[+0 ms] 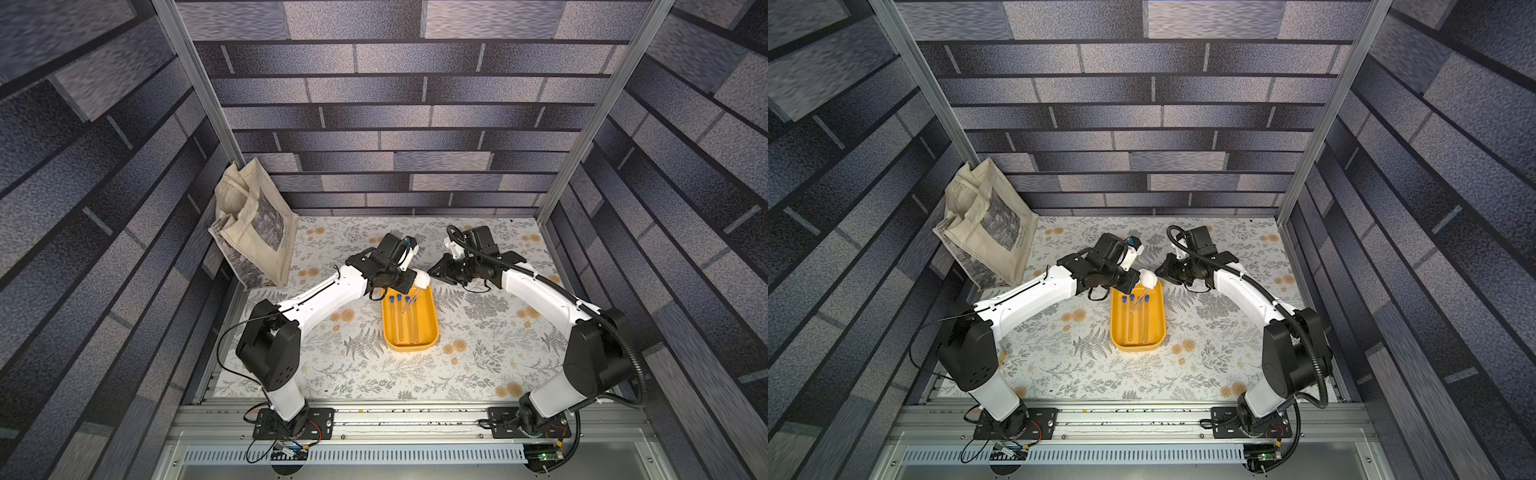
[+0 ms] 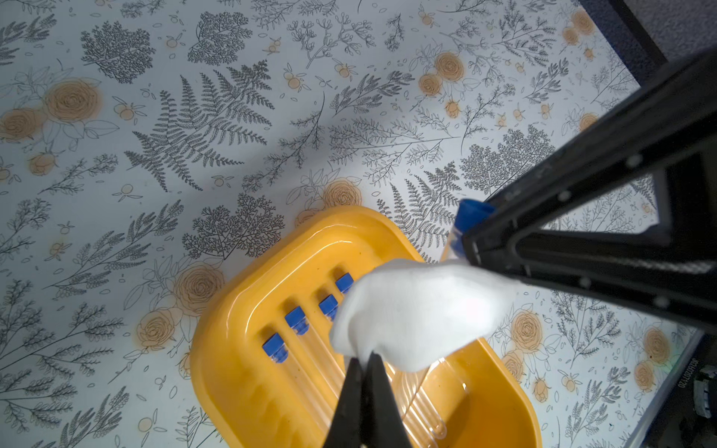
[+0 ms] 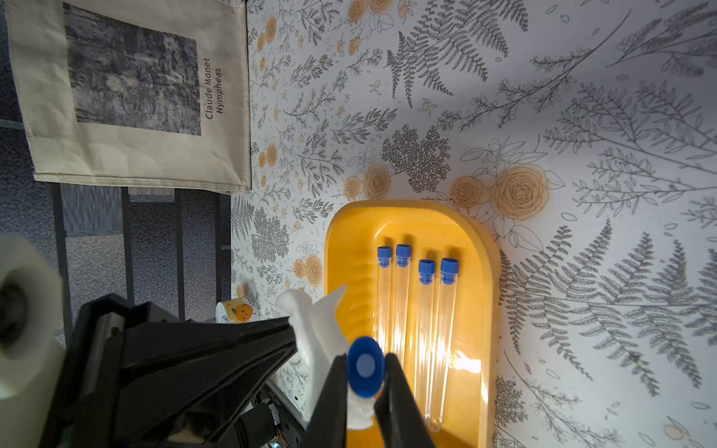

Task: Wipe the exteriors of test tubes
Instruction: Wipe the dirt from the test tube.

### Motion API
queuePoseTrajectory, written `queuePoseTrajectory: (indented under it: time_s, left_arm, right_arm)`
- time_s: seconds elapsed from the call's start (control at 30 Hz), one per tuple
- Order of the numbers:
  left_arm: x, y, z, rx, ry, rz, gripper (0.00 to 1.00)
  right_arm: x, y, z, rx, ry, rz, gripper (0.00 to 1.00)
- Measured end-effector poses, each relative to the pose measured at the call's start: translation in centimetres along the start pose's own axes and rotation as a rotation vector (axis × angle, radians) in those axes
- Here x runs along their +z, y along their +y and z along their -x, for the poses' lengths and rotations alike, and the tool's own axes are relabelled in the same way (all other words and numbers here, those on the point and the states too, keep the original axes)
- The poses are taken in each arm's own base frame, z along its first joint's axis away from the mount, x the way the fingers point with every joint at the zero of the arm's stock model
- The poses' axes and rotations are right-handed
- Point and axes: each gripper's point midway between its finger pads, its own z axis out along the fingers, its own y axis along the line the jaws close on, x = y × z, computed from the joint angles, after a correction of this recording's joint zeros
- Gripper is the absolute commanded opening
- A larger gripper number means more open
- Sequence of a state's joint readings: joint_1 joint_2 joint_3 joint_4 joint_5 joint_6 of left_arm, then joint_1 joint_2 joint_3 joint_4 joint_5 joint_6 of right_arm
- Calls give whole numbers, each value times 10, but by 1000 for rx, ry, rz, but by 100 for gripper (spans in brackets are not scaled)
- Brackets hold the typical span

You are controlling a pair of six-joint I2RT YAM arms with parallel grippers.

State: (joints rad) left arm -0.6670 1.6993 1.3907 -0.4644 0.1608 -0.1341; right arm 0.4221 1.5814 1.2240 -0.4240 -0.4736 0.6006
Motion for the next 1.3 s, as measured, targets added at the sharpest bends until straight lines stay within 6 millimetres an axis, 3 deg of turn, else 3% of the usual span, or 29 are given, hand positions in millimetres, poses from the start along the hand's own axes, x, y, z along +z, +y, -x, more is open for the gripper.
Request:
queuePoseTrajectory:
  time_s: [0.33, 0.6, 0.97, 1.3]
  left_arm:
    - [9, 2, -3, 0, 23, -1, 3]
    - [12, 5, -42, -14, 95, -4, 4]
    - [-5, 3, -74, -15, 111, -8, 4]
    - [-3, 13, -104, -47, 165, 14, 3]
  right_arm:
    - [0, -2, -3, 2, 12, -9, 16]
    - [-2, 0, -3, 16, 23, 13, 16]
    - [-5, 4, 3, 25, 8, 23, 16]
    - [-12, 16, 13, 16, -11, 52, 16]
